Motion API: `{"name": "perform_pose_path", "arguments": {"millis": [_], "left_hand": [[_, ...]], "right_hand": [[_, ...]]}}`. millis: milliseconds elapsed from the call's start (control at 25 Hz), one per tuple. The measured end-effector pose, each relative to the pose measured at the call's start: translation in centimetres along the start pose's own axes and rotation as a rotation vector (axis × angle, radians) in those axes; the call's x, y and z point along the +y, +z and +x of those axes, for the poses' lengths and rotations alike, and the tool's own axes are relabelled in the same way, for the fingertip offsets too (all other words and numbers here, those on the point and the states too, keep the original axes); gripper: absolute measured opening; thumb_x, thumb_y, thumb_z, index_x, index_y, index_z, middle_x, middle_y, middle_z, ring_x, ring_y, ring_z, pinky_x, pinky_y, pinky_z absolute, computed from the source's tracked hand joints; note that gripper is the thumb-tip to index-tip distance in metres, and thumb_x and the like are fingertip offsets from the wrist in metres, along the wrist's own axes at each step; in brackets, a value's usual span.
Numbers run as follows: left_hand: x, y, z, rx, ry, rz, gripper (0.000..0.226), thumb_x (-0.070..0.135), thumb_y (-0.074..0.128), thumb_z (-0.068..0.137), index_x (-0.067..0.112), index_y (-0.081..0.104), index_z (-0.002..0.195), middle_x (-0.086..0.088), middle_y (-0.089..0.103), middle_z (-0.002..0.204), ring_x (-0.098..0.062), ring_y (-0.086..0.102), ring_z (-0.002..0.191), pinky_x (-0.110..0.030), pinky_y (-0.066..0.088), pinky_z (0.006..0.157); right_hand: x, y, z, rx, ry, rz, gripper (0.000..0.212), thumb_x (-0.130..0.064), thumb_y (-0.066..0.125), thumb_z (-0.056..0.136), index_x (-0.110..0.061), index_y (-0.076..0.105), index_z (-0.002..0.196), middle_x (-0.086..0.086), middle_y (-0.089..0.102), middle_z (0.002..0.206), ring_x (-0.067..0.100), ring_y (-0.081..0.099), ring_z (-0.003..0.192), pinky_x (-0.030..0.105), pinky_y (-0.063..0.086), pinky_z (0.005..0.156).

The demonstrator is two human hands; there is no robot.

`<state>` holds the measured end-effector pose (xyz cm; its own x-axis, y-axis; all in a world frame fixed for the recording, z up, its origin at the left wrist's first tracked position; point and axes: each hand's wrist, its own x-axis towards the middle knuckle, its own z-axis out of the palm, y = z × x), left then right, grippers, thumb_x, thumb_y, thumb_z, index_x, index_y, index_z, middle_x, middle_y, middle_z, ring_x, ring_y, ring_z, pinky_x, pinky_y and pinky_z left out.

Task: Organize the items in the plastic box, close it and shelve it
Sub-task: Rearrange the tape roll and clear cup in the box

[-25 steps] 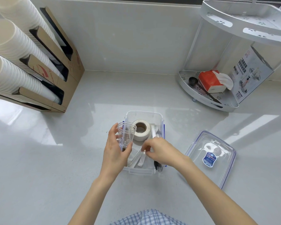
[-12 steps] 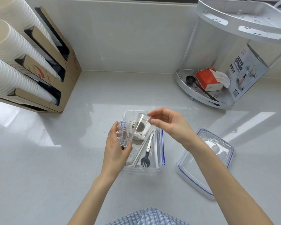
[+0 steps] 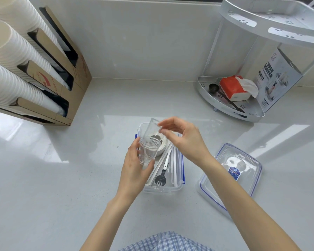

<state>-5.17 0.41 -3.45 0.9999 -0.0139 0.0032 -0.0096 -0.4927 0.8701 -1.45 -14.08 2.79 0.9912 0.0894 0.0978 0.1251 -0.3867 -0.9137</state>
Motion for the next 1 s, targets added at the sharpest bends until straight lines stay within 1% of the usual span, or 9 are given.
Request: {"name": "perform_pose_path", "arguments": {"millis": [200,400,480,600,680,760,800,920,1000], "left_hand": [[0.3,-0.1,0.1,-0.018,0.020,-0.002,0.069,0.011,0.062,0.077,0.018,0.025,0.135,-0.002,0.047,0.127,-0.020,0.049,0.108,-0.035,0.044,0.092],[0.5,-0.4,0.1,-0.007,0.016,-0.024,0.070,0.015,0.065,0.077,0.020,0.026,0.135,0.002,0.047,0.125,-0.017,0.049,0.109,-0.033,0.044,0.091],[0.5,-0.6,0.3,-0.051,0.046,0.005,0.079,0.016,0.066,0.076,0.023,0.017,0.138,0.008,0.040,0.121,-0.014,0.046,0.104,-0.024,0.043,0.088],[0.2,-1.1,0.6,-0.210,0.111,0.050,0.086,0.020,0.068,0.074,0.042,0.006,0.131,0.009,0.029,0.134,-0.012,0.045,0.108,-0.007,0.038,0.082],[0.1,-1.3,0.7,-0.261,0.168,0.082,0.083,0.022,0.068,0.075,0.050,0.007,0.124,0.012,0.018,0.145,-0.015,0.040,0.122,-0.014,0.039,0.092],[0.1,-1.4,0.8,-0.252,0.210,0.105,0.083,0.023,0.067,0.075,0.053,0.007,0.123,0.020,0.010,0.145,-0.018,0.033,0.130,-0.024,0.041,0.098],[0.1,-1.5,0.9,-0.240,0.214,0.107,0.082,0.022,0.068,0.075,0.053,0.008,0.122,0.022,0.010,0.143,-0.016,0.035,0.129,-0.023,0.043,0.096],[0.1,-1.8,0.9,-0.228,0.190,0.098,0.079,0.019,0.070,0.072,0.052,0.016,0.119,0.023,0.018,0.135,-0.008,0.045,0.105,-0.004,0.040,0.078],[0.0,-1.9,0.9,-0.233,0.162,0.110,0.081,0.019,0.071,0.072,0.045,0.018,0.127,0.023,0.021,0.133,-0.005,0.045,0.096,-0.001,0.038,0.073]], "right_hand": [[0.7,1.3,-0.8,-0.199,-0.032,-0.154,0.017,-0.009,0.058,0.085,-0.014,0.067,0.099,0.003,0.072,0.097,0.007,0.062,0.089,0.011,0.044,0.083],[1.1,1.7,-1.0,-0.191,-0.047,-0.170,0.023,-0.006,0.058,0.082,-0.015,0.063,0.103,0.002,0.071,0.100,0.005,0.061,0.091,0.008,0.042,0.085],[1.3,1.4,-0.8,-0.170,-0.006,-0.139,0.022,-0.006,0.058,0.082,-0.017,0.064,0.101,-0.001,0.071,0.095,0.003,0.063,0.091,0.008,0.043,0.085],[1.7,0.8,-0.5,-0.202,0.047,-0.126,0.023,-0.008,0.058,0.083,-0.020,0.064,0.102,-0.006,0.068,0.091,-0.006,0.060,0.086,0.003,0.041,0.085],[1.6,0.6,-0.3,-0.220,0.056,-0.119,0.023,-0.008,0.057,0.084,-0.019,0.064,0.103,-0.006,0.067,0.092,-0.005,0.060,0.086,0.005,0.042,0.087],[1.4,0.6,-0.2,-0.230,0.050,-0.112,0.022,-0.008,0.056,0.085,-0.017,0.064,0.105,-0.006,0.067,0.093,0.000,0.061,0.088,0.012,0.044,0.089],[1.3,0.6,-0.2,-0.234,0.047,-0.110,0.023,-0.008,0.056,0.086,-0.016,0.064,0.105,-0.006,0.067,0.094,0.002,0.061,0.089,0.014,0.045,0.090],[1.3,0.9,-0.2,-0.244,0.053,-0.110,0.023,-0.008,0.055,0.085,-0.016,0.064,0.105,-0.001,0.070,0.099,0.001,0.061,0.088,0.014,0.045,0.089],[1.5,1.0,-0.2,-0.250,0.061,-0.111,0.024,-0.007,0.055,0.085,-0.016,0.064,0.106,0.001,0.071,0.104,0.001,0.063,0.089,0.015,0.046,0.090]]}}
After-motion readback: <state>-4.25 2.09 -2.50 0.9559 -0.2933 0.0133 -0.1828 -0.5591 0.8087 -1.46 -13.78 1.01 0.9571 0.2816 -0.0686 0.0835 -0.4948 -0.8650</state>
